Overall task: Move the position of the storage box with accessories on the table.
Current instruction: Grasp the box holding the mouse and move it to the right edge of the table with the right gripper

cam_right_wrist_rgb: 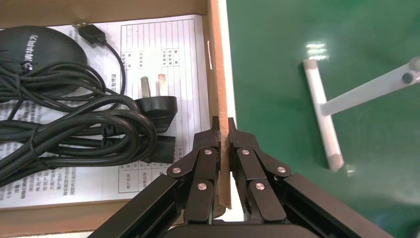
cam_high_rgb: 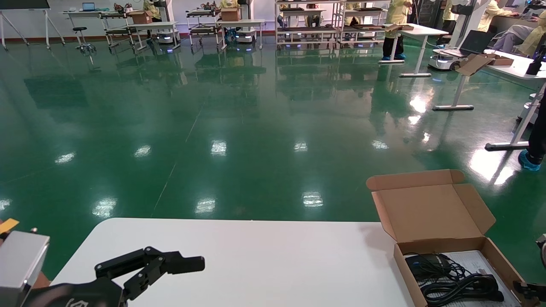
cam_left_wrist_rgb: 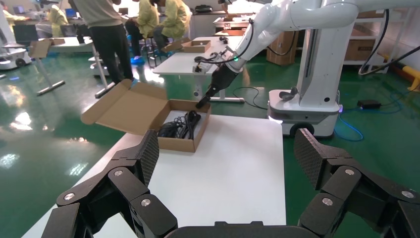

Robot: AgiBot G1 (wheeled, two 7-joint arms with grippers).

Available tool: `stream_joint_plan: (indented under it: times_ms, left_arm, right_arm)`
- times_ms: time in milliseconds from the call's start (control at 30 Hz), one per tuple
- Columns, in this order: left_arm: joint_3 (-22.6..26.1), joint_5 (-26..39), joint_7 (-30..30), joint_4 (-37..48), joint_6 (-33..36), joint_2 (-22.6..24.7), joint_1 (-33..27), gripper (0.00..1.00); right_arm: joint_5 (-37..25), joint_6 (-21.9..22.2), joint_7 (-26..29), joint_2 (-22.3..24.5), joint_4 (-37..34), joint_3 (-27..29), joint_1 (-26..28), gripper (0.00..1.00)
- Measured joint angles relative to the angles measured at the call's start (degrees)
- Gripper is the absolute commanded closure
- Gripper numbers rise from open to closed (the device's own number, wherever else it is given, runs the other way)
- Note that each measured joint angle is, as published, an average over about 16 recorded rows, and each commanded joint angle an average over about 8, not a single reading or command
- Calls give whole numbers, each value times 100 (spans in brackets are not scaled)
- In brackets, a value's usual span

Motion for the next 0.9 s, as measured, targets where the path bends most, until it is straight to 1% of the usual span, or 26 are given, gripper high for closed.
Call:
stream_joint_plan:
  times_ms: [300,467,633,900]
  left_arm:
    - [0,0,0,0,0,0,0,0]
    - [0,0,0,0,0,0,0,0]
    - [0,0,0,0,0,0,0,0]
    - [0,0,0,0,0,0,0,0]
  right_arm:
    - [44,696,-73,-130,-24,33,-234,100]
    - [115,967,-87,-194,-20,82,-375,100]
    - [190,1047,-117,-233,11,134,-462,100]
    - [285,948,-217,-245,67,200,-489,100]
